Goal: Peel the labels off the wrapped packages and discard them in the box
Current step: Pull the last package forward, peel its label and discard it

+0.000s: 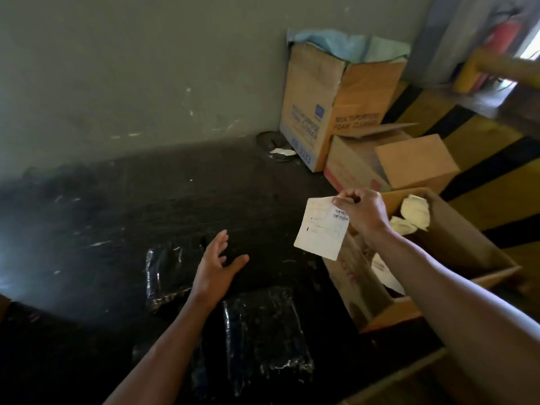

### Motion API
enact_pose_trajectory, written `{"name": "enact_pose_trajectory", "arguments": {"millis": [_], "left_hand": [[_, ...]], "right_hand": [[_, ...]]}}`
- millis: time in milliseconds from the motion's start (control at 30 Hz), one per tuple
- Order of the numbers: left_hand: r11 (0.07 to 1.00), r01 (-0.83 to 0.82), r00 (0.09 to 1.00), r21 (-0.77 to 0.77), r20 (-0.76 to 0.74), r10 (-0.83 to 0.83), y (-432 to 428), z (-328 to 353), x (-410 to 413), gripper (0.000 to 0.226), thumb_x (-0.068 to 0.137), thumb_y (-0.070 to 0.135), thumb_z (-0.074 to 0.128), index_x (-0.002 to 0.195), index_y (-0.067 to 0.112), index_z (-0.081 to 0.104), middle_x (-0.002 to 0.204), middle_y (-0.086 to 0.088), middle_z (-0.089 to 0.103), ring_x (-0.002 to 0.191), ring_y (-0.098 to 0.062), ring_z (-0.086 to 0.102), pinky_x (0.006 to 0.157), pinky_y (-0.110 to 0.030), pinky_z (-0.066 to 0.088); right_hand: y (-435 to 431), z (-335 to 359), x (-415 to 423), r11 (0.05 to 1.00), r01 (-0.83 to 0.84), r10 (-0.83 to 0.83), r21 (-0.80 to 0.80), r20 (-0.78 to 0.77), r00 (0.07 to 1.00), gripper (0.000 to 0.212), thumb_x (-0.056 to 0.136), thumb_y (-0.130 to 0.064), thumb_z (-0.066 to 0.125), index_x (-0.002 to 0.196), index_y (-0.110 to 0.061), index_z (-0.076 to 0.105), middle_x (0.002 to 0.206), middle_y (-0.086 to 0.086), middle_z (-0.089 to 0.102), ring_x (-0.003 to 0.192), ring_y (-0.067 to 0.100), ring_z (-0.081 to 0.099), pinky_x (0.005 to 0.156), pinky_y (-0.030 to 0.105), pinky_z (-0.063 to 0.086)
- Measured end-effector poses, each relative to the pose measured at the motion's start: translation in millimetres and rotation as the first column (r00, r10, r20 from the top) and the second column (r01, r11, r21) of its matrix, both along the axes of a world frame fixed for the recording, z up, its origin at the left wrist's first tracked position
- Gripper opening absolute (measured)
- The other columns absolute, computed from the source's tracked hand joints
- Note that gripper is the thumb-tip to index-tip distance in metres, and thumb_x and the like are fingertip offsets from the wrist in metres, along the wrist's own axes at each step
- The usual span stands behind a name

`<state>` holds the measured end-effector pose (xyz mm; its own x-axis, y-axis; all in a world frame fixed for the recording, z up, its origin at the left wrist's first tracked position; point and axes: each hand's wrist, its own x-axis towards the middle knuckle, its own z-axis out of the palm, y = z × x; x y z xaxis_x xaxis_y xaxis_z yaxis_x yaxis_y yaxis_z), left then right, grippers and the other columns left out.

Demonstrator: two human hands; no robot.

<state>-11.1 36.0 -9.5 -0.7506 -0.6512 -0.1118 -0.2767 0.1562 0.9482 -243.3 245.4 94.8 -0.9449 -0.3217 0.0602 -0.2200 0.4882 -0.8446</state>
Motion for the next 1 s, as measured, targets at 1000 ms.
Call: {"name": "enact_pose_trajectory", "arguments": {"millis": [1000], "left_hand": [[0.883,0.397,0.914,-0.250,0.201,-0.354,228,-5,-157,0.121,0.076,0.057,0.077,0.159,0.018,-0.003,0.167,0.003,-0.001,0.152,-0.018,0.006,0.121,-0.049,0.020]], "right_hand": [[184,-94,-93,0.937,0.098,-0.119,0.334,0.044,0.992,0.018,0.081,-0.015,0.082,0.093,-0.015,0.068,0.097,0.003,0.068,0.086,0.022,0.067,0.072,0.039,0.059]]}}
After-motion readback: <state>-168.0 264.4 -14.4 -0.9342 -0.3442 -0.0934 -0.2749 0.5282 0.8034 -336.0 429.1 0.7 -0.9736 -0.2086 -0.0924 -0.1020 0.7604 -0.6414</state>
